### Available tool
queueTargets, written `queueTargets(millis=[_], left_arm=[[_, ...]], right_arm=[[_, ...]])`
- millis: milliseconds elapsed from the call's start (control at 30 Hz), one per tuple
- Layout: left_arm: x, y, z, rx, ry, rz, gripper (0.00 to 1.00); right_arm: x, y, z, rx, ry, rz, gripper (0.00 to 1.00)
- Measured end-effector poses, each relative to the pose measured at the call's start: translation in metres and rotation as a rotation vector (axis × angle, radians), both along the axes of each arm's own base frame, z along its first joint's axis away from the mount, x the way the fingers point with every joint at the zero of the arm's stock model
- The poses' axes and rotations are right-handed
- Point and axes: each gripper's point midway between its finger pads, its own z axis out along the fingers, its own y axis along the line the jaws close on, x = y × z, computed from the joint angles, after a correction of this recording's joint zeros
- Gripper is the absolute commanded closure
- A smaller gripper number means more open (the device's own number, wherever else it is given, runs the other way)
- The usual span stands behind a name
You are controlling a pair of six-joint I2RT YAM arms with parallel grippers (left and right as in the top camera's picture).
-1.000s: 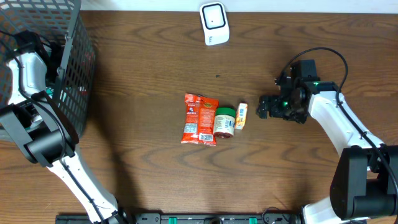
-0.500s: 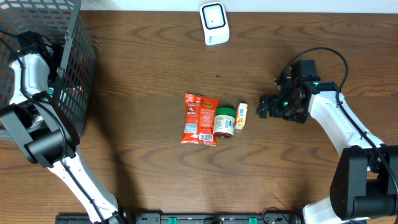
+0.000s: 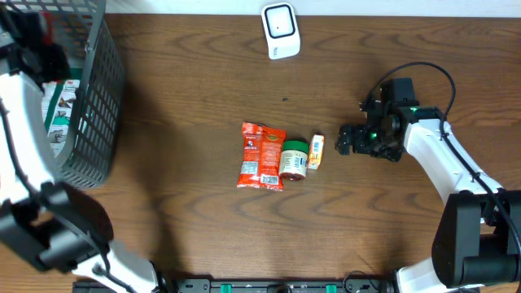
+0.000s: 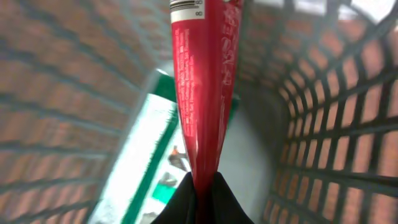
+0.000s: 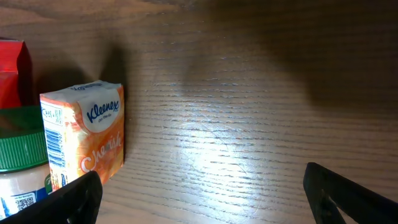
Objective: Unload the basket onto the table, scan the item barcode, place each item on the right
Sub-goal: 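Grasp the long red stick packet in the basket with the left gripper, then carry the red stick packet out and place it left of the red bag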
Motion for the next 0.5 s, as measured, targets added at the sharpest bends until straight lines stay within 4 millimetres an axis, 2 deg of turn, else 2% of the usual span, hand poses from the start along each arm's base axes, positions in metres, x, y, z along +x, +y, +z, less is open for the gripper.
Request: queueTargets(millis=[100,167,233,267,333,400,500], left_arm=[[-0.015,0.001,0.043,0.014,-0.094,0.092,0.93],[-0.033,-0.007,0.079,-0.012,-0.182,0.155,0.93],[-0.054,-0.031,0.108,-0.073,-0.243,0.148,0.93],[-0.063,-0.048,0.115,-0.114,-0.247,0.123,0.93],[-0.084,-0.091,0.117,-0.206,-0.207,0.047,0.93],[-0.105,-0.15,0.108,-0.3,-0.111,-0.073,0.93],[-0.107,-0.201,0.089,-0.35,-0.022,-0.197,0.93]], right_arm=[[0.0,0.0,0.0,0.0,-0.001,0.0,0.01],[0.0,0.0,0.0,0.0,-0.001,0.0,0.01],[0.0,0.0,0.0,0.0,0.0,0.0,0.01],[0.0,0.0,0.0,0.0,-0.001,0.0,0.01],[0.0,0.0,0.0,0.0,0.0,0.0,0.01],[0.0,0.0,0.0,0.0,0.0,0.0,0.01],[0.0,0.0,0.0,0.0,0.0,0.0,0.01]])
